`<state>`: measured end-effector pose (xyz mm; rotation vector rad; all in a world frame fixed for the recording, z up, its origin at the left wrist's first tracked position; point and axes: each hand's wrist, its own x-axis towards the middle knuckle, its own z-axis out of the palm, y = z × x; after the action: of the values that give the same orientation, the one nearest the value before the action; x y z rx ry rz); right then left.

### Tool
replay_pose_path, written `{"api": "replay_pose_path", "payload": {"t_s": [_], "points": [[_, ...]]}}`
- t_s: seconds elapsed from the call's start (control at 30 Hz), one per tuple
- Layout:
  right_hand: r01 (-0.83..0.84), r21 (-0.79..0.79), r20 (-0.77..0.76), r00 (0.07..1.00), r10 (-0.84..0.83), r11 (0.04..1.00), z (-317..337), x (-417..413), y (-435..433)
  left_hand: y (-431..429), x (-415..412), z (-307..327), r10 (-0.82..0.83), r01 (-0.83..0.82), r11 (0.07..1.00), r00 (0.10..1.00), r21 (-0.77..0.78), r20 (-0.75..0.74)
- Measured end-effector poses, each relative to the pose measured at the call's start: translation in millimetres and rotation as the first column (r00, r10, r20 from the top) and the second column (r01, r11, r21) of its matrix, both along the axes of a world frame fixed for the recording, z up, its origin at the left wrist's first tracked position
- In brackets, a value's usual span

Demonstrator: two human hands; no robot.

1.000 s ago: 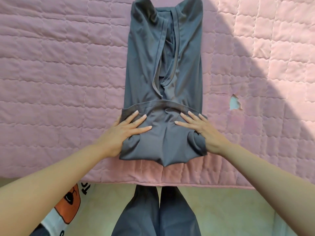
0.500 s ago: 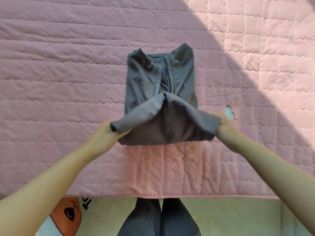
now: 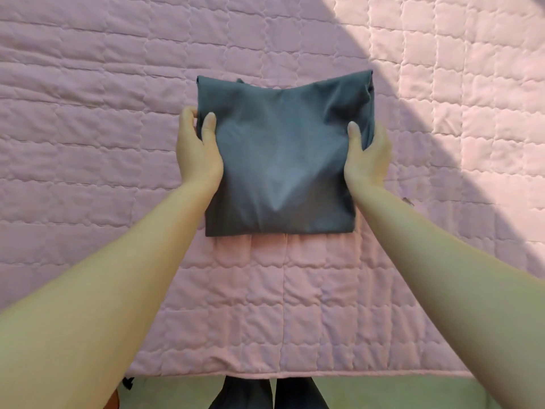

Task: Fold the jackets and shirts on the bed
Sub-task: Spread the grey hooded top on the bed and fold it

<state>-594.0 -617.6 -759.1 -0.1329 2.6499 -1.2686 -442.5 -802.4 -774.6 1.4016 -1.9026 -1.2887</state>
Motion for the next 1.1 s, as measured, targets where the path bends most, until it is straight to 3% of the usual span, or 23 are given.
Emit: {"api": "replay_pose_path", "payload": {"t_s": [0.07,0.17,0.23,0.3,0.37,0.43,0.53,0.63,0.93,1.1], "points": [[0.004,0.059,0.007,1.0,-0.004,0.998,-5.2,-3.2,1.1,-1.1,-1.2,-3.3,0.02,-0.018,1.0,0.998,-0.024,0.065],[0.026,0.204,0.221,0.973,-0.072,0.979,-15.3,-9.0,2.4,-7.0,5.2,-20.8,0.03,-0.058,0.995,0.953,0.085,0.302],[0.02,0.185,0.36,0.929,-0.086,0.983,-14.9,-9.2,3.5,-6.6,6.4,-19.7,-0.001,-0.075,0.981,0.921,0.18,0.39],[0.033,0.049,0.536,0.843,-0.054,0.998,-9.7,-2.7,5.8,1.5,5.0,-16.2,-0.102,-0.021,0.936,0.939,0.353,0.327],[0.039,-0.045,0.638,0.77,-0.001,0.998,-1.3,10.6,8.9,16.2,10.8,-13.7,-0.16,0.071,0.864,0.977,0.498,0.139],[0.04,-0.076,0.608,0.794,0.015,0.996,-0.2,19.3,13.6,28.3,18.5,-15.8,-0.169,0.134,0.887,0.985,0.442,0.042],[-0.029,-0.099,0.441,0.895,0.07,0.995,6.3,32.5,16.5,38.2,29.0,-6.6,-0.106,0.079,0.941,0.992,0.328,0.064],[-0.081,-0.064,0.307,0.947,0.097,0.995,14.7,52.9,23.6,53.9,46.8,5.4,-0.099,0.07,0.945,0.992,0.319,0.075],[-0.272,-0.056,0.324,0.905,0.275,0.961,36.9,136.6,40.6,114.8,157.1,40.8,0.154,-0.187,0.923,0.98,0.336,0.122],[-0.481,-0.021,0.294,0.835,0.465,0.877,53.0,194.9,30.8,145.2,238.0,68.7,0.373,-0.382,0.868,0.923,0.319,0.091]]}}
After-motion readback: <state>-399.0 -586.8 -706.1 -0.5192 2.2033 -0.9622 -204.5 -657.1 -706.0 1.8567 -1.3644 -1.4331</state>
